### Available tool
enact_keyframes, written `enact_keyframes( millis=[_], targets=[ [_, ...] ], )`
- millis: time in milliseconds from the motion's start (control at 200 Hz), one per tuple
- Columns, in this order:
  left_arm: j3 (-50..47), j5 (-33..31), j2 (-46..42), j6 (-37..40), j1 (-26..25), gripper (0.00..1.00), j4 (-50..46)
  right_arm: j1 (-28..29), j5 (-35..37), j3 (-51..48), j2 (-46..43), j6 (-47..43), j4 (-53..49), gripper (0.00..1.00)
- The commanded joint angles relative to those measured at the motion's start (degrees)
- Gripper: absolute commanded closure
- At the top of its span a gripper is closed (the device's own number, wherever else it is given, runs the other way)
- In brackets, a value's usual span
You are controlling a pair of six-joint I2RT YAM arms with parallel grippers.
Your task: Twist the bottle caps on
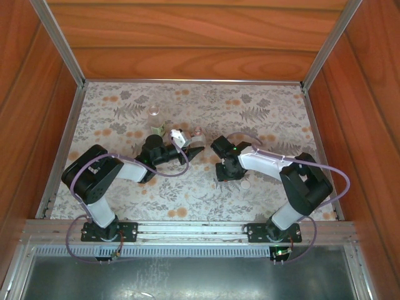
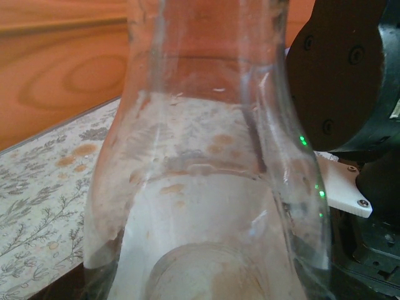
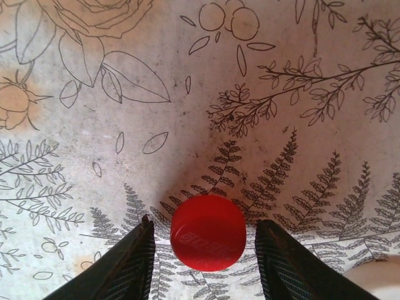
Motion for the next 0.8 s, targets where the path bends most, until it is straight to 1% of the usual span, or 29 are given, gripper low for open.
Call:
enact_keyframes(
  millis=[0,145,375,605,800],
  targets=[
    [-0.4,1.4,-0.7,0.1,-0.5,0.48,0.2,0.1,-0.7,0.7,1.0,0.5,-0.3,0.53],
    [-0.3,1.3,-0.8,0.0,-0.5,0.48,0.2,0.1,-0.7,0.7,1.6,0.4,-0.1,0.56],
    [-0.3,1.3,-0.5,0.0,-0.5,0.48,0.1,0.1,-0.8,1.0,1.6,0.2,-0.4,0.65],
    [-0.3,1.3,-0.5,0.0,-0.5,0.48,0.0,0.1,-0.6,1.3,1.0,0.0,-1.2,0.66],
    [-0.1,1.1,0.1,0.5,-0.5,0.48,-0.2,0.0,-0.7,1.9,-1.2,-0.6,-2.8,0.66]
  ],
)
